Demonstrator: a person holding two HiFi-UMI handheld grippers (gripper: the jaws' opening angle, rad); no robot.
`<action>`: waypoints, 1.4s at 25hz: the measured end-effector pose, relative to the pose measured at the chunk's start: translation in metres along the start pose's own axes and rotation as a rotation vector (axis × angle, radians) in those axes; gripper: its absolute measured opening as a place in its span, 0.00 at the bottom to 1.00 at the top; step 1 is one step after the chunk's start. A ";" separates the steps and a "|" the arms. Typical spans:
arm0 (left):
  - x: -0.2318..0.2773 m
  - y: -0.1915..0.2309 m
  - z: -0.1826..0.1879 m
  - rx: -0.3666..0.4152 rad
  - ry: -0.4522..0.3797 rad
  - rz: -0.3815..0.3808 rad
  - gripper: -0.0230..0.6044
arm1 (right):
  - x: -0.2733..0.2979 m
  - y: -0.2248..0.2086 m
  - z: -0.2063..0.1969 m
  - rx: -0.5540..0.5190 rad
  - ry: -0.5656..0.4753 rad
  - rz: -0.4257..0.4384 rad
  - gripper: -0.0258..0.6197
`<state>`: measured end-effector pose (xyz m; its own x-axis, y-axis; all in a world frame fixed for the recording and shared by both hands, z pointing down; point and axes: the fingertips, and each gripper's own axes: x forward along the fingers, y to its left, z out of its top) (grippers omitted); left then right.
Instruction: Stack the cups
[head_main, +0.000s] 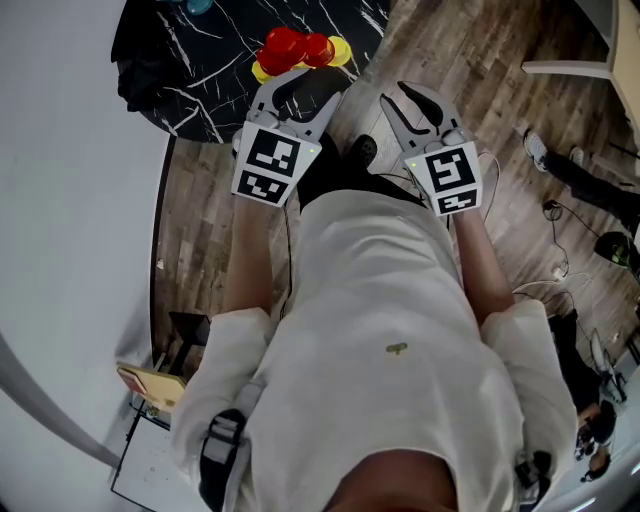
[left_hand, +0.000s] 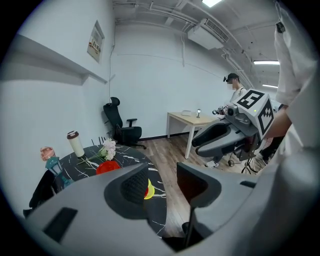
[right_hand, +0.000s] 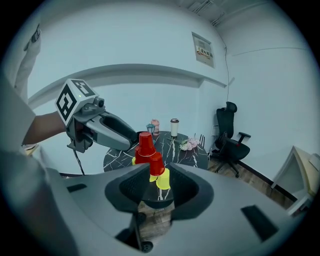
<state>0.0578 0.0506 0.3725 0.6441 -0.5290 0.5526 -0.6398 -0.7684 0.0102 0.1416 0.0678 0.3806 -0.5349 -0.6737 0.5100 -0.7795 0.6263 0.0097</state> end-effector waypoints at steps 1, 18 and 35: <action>-0.001 -0.003 0.000 -0.010 -0.006 0.000 0.32 | -0.001 0.001 0.001 -0.001 -0.003 0.002 0.23; -0.015 -0.015 0.003 -0.069 -0.071 0.008 0.21 | -0.004 0.019 0.014 -0.006 -0.042 0.039 0.12; -0.030 -0.014 0.005 -0.112 -0.135 0.060 0.10 | -0.008 0.030 0.032 0.002 -0.088 0.066 0.05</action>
<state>0.0497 0.0759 0.3516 0.6490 -0.6219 0.4383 -0.7167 -0.6930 0.0780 0.1121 0.0794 0.3497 -0.6115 -0.6628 0.4322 -0.7424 0.6696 -0.0234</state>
